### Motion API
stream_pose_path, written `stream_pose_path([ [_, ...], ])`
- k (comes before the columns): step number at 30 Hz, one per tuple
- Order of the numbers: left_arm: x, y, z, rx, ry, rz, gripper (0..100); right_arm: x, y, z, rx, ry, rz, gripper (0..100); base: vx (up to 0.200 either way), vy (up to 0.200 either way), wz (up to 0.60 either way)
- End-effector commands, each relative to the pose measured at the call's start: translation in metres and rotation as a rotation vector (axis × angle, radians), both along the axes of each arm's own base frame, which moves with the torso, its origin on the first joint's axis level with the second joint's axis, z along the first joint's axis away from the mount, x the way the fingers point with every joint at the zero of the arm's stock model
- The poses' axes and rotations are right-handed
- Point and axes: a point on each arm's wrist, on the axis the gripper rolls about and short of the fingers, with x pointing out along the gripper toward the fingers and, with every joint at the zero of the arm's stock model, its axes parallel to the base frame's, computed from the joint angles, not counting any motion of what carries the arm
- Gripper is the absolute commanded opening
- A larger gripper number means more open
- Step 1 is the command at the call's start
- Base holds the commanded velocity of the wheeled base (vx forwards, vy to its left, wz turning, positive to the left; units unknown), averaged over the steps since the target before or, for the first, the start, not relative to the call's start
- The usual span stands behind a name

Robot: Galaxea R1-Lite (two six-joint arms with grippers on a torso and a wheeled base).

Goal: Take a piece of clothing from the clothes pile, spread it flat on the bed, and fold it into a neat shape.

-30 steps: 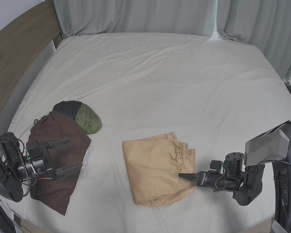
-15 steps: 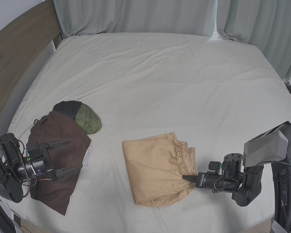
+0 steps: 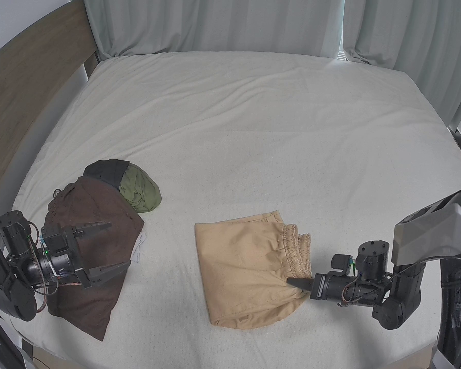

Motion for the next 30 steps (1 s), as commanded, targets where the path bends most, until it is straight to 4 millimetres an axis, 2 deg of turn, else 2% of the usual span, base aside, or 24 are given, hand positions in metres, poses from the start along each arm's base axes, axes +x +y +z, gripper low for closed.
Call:
stream_pose_path([
  [1,0.000,0.000,0.000,0.000,0.002,0.000,100,-0.013,0.008,0.044,0.052,-0.110,0.043,0,0.000,0.000,0.00],
  [15,-0.004,0.000,0.001,0.001,0.001,0.001,100,-0.028,0.010,0.081,0.099,-0.214,0.081,0,0.000,0.000,0.00],
  [21,-0.007,-0.001,0.002,0.000,0.003,0.000,100,-0.029,0.011,0.086,0.106,-0.234,0.087,0,0.000,0.000,0.00],
  [30,-0.009,-0.001,0.001,-0.001,0.011,-0.003,100,-0.024,0.019,0.112,0.162,-0.339,0.101,0,0.000,0.000,0.00],
])
